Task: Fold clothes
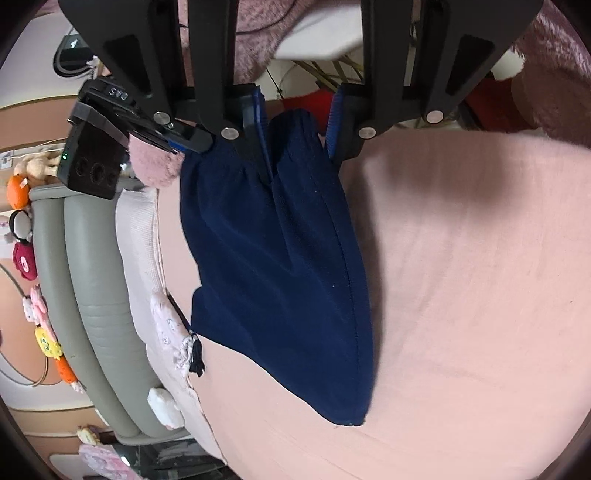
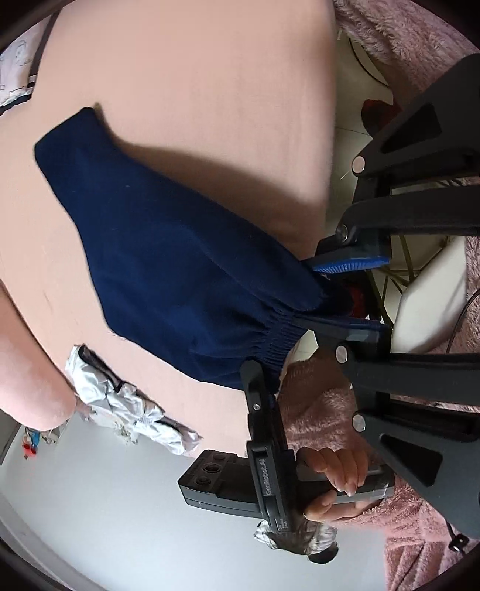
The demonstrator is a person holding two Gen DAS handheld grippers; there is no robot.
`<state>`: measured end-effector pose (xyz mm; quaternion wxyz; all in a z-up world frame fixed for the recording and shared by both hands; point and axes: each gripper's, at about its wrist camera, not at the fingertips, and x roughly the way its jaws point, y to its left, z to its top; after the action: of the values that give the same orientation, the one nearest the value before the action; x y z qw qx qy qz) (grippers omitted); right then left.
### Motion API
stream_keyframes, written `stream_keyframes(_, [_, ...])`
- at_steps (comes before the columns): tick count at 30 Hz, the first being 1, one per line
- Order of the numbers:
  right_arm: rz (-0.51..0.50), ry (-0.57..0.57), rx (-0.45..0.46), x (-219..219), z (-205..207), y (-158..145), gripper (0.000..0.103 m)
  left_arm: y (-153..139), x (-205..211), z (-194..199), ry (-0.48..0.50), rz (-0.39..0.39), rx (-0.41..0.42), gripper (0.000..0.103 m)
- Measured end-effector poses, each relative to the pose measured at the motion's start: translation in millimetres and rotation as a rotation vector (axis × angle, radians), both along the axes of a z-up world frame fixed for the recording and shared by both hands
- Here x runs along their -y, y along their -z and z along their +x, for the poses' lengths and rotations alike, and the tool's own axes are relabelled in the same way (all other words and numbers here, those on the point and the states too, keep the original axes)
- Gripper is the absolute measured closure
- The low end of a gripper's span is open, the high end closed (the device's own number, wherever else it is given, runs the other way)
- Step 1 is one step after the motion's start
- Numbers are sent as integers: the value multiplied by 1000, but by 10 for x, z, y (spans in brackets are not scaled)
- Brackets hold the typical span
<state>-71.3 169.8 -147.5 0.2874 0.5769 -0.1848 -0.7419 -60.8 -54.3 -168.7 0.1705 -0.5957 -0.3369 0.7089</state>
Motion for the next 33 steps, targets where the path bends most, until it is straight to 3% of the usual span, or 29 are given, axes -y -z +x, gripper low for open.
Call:
stream_keyframes(5, [-104,42,46,-117,-96,-70,83,13,98,-185,-23,112,122,75])
stream_keyframes(9, [-65,32,-33,-58,-266,-367,81,-126,57,-372,-10,155,115,71])
stream_keyframes(15, [-124,51,-16,-106,-524,-523,79,-334,-5,-652,8,220,104,64])
stream_keyframes(20, [-243,142,47,-331,-768,-439,77,-163,64,-1030,-40,366,122,62])
stream_keyframes(22, [-234,202,36,-390,-955,-438,75,-94,110,-1278,-82,400,101,53])
stream_keyframes(24, [-218,259,28,-450,-1128,-441,73,-154,204,-1409,-107,291,37,46])
stream_keyframes(26, [-167,282,22,-491,-1203,-507,73,-311,184,-1400,-92,104,-83,46])
stream_keyframes(28, [-118,273,-55,-508,-1209,-684,72,-479,130,-1324,-49,-81,-223,46])
stream_keyframes(29, [-41,262,-128,-499,-1175,-796,69,-562,104,-1287,-27,-174,-292,46])
stream_keyframes(31, [162,255,-256,-445,-1114,-921,63,-497,23,-1241,23,-174,-312,46])
stream_keyframes(33, [253,248,-266,-394,-1127,-852,62,-433,-58,-1195,73,-175,-332,46])
